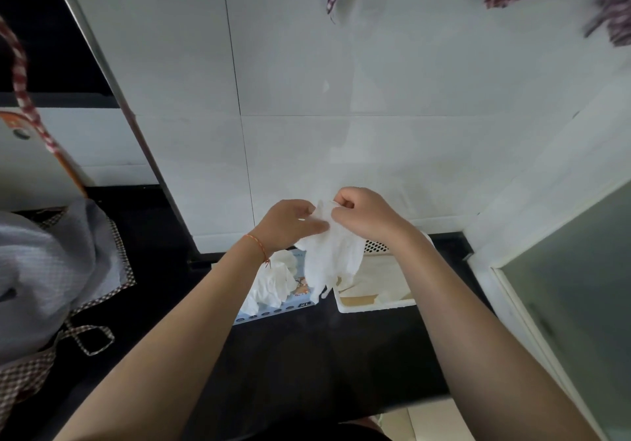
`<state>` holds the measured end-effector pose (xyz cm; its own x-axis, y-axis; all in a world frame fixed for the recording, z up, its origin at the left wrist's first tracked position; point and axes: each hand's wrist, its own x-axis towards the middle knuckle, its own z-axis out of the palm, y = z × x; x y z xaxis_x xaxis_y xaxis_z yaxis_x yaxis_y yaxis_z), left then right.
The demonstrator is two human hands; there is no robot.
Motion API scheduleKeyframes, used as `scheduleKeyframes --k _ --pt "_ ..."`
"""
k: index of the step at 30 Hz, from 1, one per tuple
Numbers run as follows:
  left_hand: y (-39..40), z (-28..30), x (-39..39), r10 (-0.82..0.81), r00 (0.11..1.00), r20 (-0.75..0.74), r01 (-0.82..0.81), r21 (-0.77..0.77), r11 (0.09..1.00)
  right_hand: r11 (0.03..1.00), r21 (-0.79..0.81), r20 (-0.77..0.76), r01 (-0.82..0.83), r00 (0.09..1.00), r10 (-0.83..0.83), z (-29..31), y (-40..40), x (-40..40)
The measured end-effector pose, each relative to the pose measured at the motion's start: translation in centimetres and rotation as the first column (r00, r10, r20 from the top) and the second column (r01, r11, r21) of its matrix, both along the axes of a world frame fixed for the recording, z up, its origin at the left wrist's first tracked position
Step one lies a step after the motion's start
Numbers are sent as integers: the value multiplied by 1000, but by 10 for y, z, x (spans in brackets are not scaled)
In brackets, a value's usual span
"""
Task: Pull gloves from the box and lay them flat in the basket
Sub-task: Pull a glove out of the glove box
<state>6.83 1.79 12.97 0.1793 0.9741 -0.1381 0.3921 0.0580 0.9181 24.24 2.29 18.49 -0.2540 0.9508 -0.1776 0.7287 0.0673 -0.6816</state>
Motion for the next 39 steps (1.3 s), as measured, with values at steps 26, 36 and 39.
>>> scheduleKeyframes --k 26,36,39 --pt "59 -100 59 -261 921 -289 161 -329 931 819 -434 -170 375 859 -483 -130 21 102" --pt "81 -134 136 -415 622 -664 296 -291 910 871 -401 -80 282 937 -340 -183 36 164" --pt "85 -144 149 -430 472 -769 288 -326 900 872 -418 -43 253 954 -297 -193 42 182"
